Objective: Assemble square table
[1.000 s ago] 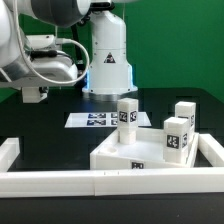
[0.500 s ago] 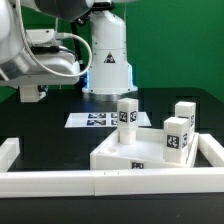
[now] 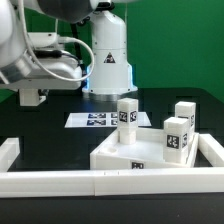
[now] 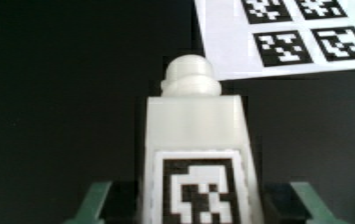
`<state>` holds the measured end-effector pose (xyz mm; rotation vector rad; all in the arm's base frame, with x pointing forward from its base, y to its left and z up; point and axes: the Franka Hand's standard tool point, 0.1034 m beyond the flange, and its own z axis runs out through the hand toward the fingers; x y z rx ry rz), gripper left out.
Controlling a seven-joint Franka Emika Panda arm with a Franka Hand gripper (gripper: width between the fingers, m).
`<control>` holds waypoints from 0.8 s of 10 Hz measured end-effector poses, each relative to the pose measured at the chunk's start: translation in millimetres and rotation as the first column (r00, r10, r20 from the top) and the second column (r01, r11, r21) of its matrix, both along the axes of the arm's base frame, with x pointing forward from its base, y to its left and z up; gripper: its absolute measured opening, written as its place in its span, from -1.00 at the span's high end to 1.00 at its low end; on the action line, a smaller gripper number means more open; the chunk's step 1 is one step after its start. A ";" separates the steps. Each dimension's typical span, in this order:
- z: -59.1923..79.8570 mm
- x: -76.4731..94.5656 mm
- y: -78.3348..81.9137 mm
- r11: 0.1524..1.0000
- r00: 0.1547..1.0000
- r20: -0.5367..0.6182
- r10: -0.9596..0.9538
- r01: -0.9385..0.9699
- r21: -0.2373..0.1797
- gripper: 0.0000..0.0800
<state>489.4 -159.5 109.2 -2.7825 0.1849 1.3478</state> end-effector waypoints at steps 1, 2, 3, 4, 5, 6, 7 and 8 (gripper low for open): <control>1.5 5.4 5.8 1.000 1.000 0.007 0.005 -0.005 -0.002 0.27; 1.5 5.8 6.2 1.000 1.000 0.009 0.007 -0.007 -0.002 0.27; 1.0 5.0 5.4 1.000 1.000 0.007 0.005 -0.005 -0.002 0.27; 1.0 4.9 5.1 1.000 1.000 0.007 0.004 -0.004 -0.002 0.27; 0.2 6.9 4.2 1.000 1.000 0.020 0.007 -0.007 -0.005 0.27; -0.4 10.2 2.9 1.000 0.999 0.044 0.011 -0.010 -0.010 0.27; -0.4 11.3 3.3 1.000 0.999 0.048 0.010 -0.009 -0.012 0.27; 1.7 22.0 5.3 1.000 0.995 0.096 0.016 -0.013 -0.026 0.27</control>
Offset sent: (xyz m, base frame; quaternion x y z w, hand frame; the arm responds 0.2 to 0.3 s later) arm 0.0000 0.0000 0.0000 0.0000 0.0000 0.0000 1.0000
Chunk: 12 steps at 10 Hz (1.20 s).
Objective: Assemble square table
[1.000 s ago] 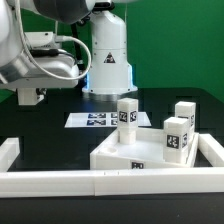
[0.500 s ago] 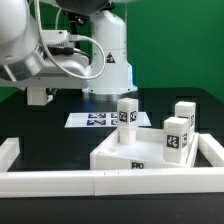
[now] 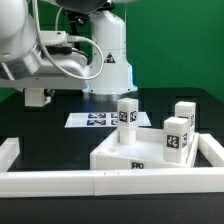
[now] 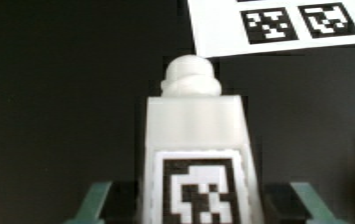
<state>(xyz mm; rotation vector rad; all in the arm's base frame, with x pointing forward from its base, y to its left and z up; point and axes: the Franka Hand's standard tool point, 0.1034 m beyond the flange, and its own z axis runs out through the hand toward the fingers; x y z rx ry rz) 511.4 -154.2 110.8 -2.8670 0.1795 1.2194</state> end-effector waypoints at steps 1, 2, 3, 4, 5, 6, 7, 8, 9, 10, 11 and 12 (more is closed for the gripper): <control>7.4 15.1 5.6 1.000 0.997 0.076 0.007 -0.006 -0.014 0.27; 13.4 25.1 12.5 1.000 0.993 0.119 0.003 -0.001 -0.020 0.27; 14.9 37.8 13.1 0.999 0.978 0.207 0.015 -0.008 -0.034 0.27; 13.9 39.4 11.7 0.999 0.958 0.286 0.024 -0.011 -0.045 0.27; 13.7 37.3 10.9 0.999 0.945 0.327 0.025 -0.009 -0.050 0.27; 13.0 43.0 9.0 0.998 0.918 0.396 0.036 -0.011 -0.065 0.27; 12.6 45.7 11.4 0.997 0.894 0.447 0.036 -0.002 -0.077 0.27; 12.5 53.2 22.1 0.996 0.850 0.526 0.025 0.026 -0.090 0.27; 15.7 59.3 34.0 0.995 0.814 0.580 0.030 0.033 -0.098 0.27; 18.8 69.4 42.4 0.994 0.777 0.628 0.035 0.041 -0.106 0.27; 21.8 79.9 49.4 0.993 0.722 0.691 0.035 0.052 -0.105 0.27; 23.1 84.2 50.9 0.992 0.661 0.750 0.019 0.082 -0.097 0.27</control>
Offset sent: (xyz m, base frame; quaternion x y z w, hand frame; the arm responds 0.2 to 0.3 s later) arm 0.0000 0.0000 0.0000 0.0000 0.1938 0.0000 0.9810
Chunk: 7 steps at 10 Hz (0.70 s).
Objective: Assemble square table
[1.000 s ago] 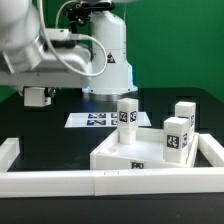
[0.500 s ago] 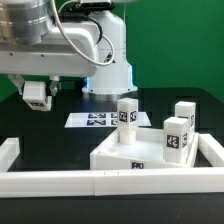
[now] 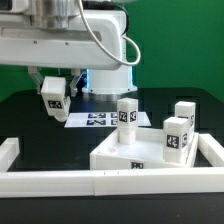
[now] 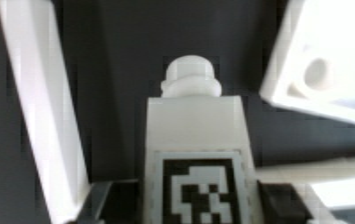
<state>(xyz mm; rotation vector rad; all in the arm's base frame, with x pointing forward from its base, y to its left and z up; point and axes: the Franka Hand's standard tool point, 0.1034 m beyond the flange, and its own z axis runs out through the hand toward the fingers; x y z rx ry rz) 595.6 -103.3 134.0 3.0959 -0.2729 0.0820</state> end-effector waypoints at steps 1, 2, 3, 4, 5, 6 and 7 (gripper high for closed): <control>0.7 -0.2 -3.7 1.000 0.996 0.090 -0.012 0.014 -0.018 0.27; -1.5 -1.2 -5.7 0.999 0.990 0.142 -0.006 0.012 -0.042 0.27; -2.6 -0.5 -6.8 0.998 0.985 0.172 -0.003 0.012 -0.056 0.27; 0.4 4.1 -11.2 0.996 0.968 0.251 0.014 0.010 -0.093 0.27; -2.5 0.7 -11.6 0.994 0.957 0.289 0.016 0.017 -0.112 0.27; -8.9 -4.4 -3.9 0.994 0.949 0.314 -0.017 0.051 -0.100 0.27; -12.3 -4.6 7.7 0.995 0.949 0.313 -0.033 0.061 -0.081 0.27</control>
Offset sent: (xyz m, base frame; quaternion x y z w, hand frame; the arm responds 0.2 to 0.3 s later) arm 0.0000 0.0000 0.0000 0.0000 0.1938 0.0000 0.9810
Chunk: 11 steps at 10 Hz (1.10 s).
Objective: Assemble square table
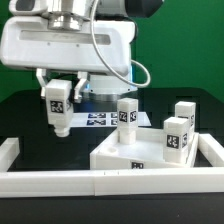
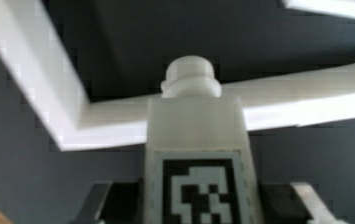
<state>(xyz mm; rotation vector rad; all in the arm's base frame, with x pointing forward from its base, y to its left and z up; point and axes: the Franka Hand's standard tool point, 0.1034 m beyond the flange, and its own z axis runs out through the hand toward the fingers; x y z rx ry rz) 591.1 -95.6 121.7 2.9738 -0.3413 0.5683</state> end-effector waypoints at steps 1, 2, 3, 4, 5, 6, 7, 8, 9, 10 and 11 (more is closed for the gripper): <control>-1.1 1.7 10.8 1.000 1.000 0.003 -0.005 0.005 0.015 0.27; -3.3 2.4 23.0 0.999 1.000 0.005 -0.017 0.016 0.035 0.27; -4.4 2.3 27.7 0.999 1.000 0.006 -0.018 0.018 0.043 0.27; -4.4 2.1 26.3 0.999 1.000 0.006 -0.020 0.020 0.042 0.27; -4.6 2.1 26.2 0.999 1.000 0.005 -0.020 0.020 0.042 0.27; -4.8 2.0 26.4 0.999 1.000 0.005 -0.020 0.020 0.042 0.27; -5.0 1.9 26.4 0.999 1.000 0.005 -0.020 0.020 0.042 0.27; -5.7 -0.2 24.3 0.998 0.999 0.022 -0.037 0.036 0.042 0.27; -12.0 -10.9 23.3 0.996 0.996 0.044 -0.074 0.072 0.046 0.27; -17.1 -16.4 33.2 0.995 0.995 0.044 -0.086 0.083 0.057 0.27; -17.7 -15.4 43.7 0.995 0.996 0.047 -0.083 0.079 0.066 0.27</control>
Offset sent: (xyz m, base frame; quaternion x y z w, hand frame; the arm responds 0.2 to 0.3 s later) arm 0.0000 0.0000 0.0000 0.0000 0.0000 0.0000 1.0000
